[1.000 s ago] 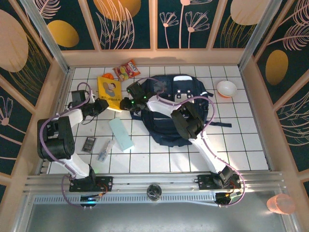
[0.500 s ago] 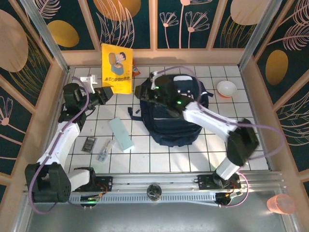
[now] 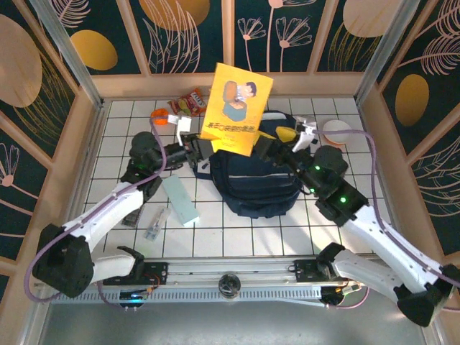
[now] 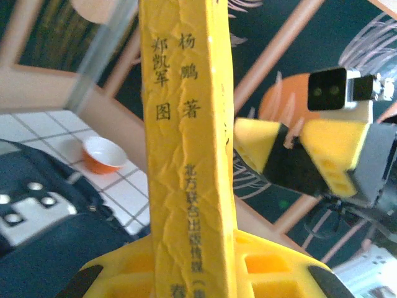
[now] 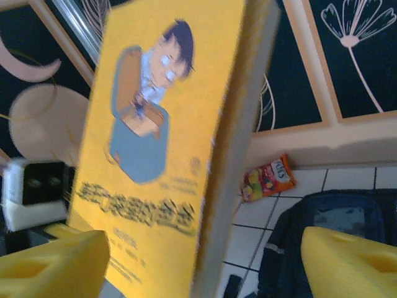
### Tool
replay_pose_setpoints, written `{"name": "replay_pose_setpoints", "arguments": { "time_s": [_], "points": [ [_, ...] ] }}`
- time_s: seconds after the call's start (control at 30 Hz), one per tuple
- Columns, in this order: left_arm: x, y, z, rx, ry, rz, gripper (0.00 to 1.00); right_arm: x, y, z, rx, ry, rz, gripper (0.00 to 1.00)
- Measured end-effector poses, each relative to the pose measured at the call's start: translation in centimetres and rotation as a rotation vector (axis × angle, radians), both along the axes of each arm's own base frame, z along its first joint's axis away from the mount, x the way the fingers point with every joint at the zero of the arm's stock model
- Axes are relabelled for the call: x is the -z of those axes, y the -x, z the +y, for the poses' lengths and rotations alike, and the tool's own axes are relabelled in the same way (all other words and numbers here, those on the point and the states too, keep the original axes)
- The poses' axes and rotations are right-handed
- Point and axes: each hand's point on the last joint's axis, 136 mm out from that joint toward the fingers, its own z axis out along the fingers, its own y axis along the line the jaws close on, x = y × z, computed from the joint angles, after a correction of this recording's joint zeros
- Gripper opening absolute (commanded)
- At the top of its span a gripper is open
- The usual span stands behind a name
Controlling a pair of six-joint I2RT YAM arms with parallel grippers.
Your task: Pack the student bag
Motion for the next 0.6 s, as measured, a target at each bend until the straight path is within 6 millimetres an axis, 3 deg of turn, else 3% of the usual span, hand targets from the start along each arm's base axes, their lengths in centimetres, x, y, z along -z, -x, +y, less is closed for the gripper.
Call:
{"name": "replay_pose_setpoints", "arguments": {
  "time_s": [0.1, 0.23, 0.4, 0.6],
  "points": [
    [0.2, 0.6, -1.4, 0.045, 0.019, 0.013, 0.0, -0.4, 1.2, -0.5, -0.047, -0.021, -0.02, 0.94],
    [-0.1, 1.0, -2.4, 0.075, 0.046, 0.011, 0.0, 0.4, 2.1, 0.3, -0.143, -0.028, 0.001, 0.94],
    [-1.1, 1.8, -3.4, 0.121, 0.073, 0.007, 0.0, 1.6, 1.0, 0.5, -0.163, -0.046, 0.072, 0.97],
    [-3.2, 3.1, -4.1, 0.193, 0.138, -0.017, 0.01, 1.2, 0.8, 1.5, -0.282, -0.096, 0.081, 0.96]
  ]
}}
